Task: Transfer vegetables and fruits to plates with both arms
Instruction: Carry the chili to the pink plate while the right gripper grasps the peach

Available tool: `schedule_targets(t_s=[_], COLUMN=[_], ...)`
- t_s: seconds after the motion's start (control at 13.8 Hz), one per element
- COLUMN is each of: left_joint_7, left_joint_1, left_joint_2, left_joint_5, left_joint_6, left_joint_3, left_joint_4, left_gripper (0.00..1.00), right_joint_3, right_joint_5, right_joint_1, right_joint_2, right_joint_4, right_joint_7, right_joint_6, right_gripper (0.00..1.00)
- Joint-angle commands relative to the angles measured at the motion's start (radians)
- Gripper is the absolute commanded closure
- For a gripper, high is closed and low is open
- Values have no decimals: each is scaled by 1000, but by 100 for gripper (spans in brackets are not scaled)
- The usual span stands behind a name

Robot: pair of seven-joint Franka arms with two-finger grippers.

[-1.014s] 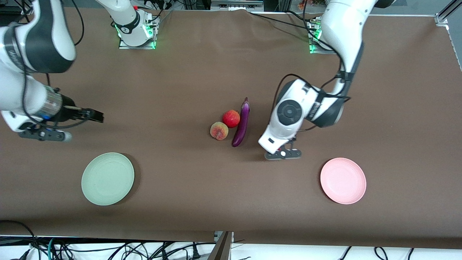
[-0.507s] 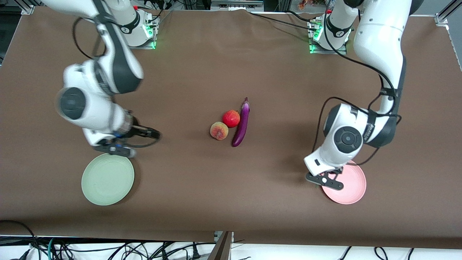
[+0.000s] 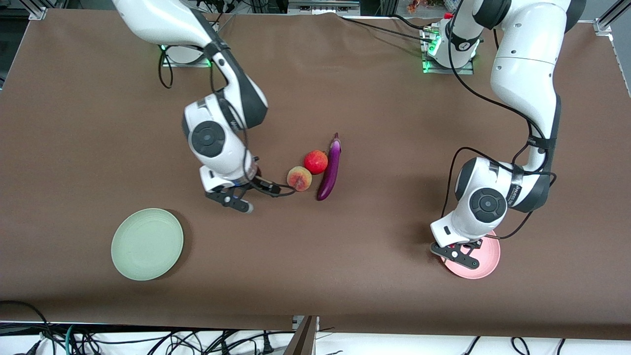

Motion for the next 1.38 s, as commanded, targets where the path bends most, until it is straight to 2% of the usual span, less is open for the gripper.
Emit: schedule_targets(t_s=[0.0,0.22,0.29,0.36,0.43,1.01,1.3], left_joint_7=[23,25,23,23,25,31,30], left_joint_1=[31,34,38,38,38,29,35], left_joint_2=[15,24,24,22,19,-21,-45], left_joint_5=[27,27,27,27,26,10,9], left_joint_6=[2,5,5,5,3,-68,-177], left_joint_3=[-11,-11,-11,-12,-12,-29,-90], left_joint_4=[28,28,28,28,30,36,39], left_gripper=[88,70,46,10,0,0,0], right_joint_3=[-10,-10,-10,-10,-10,-10,-10], right_joint_5=[5,5,5,5,5,5,7], right_joint_1=[39,80,93,102,113,139,151], right_joint_2=[44,83,96,107,118,170,184], right_joint_4=[16,16,16,18,19,39,41], right_joint_7=[85,138,145,152,153,139,130], right_joint_6=[73,153,167,176,176,178,176], right_gripper=[0,0,0,0,0,0,0])
